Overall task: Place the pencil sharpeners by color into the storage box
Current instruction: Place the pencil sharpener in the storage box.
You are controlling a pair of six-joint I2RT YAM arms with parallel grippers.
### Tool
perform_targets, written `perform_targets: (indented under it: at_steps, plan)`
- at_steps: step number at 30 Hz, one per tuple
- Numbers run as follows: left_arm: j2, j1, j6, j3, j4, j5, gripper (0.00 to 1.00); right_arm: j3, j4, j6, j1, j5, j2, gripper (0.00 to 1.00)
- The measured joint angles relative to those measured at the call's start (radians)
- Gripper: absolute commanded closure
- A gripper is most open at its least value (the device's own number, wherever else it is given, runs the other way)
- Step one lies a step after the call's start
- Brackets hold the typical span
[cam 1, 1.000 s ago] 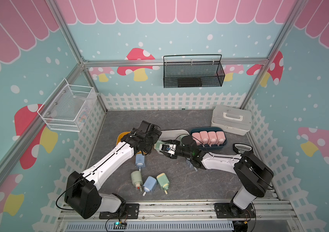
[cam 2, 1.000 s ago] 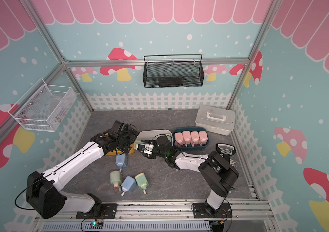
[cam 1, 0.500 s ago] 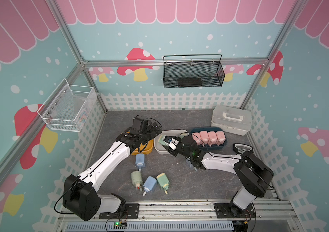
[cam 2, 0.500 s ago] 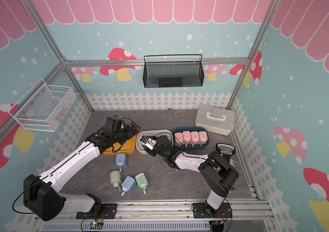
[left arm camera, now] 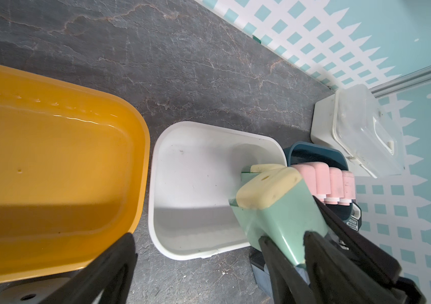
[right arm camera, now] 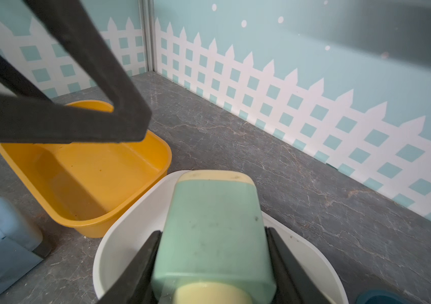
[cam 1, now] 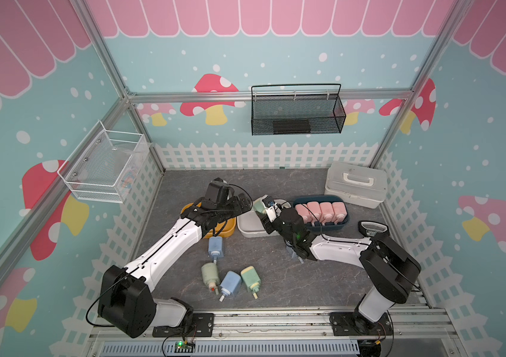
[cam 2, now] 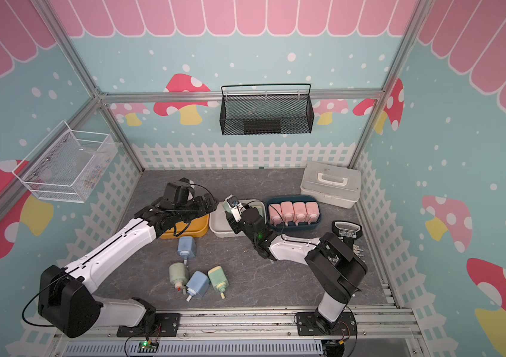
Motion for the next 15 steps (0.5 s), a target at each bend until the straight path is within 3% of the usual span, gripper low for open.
perform_targets:
  at_steps: [15]
  plan:
    - [0.020, 0.046, 0.059, -0.053, 0.044, 0.027, 0.01, 0.077, -0.056, 0.143, 0.012, 0.132, 0.064, 1.00]
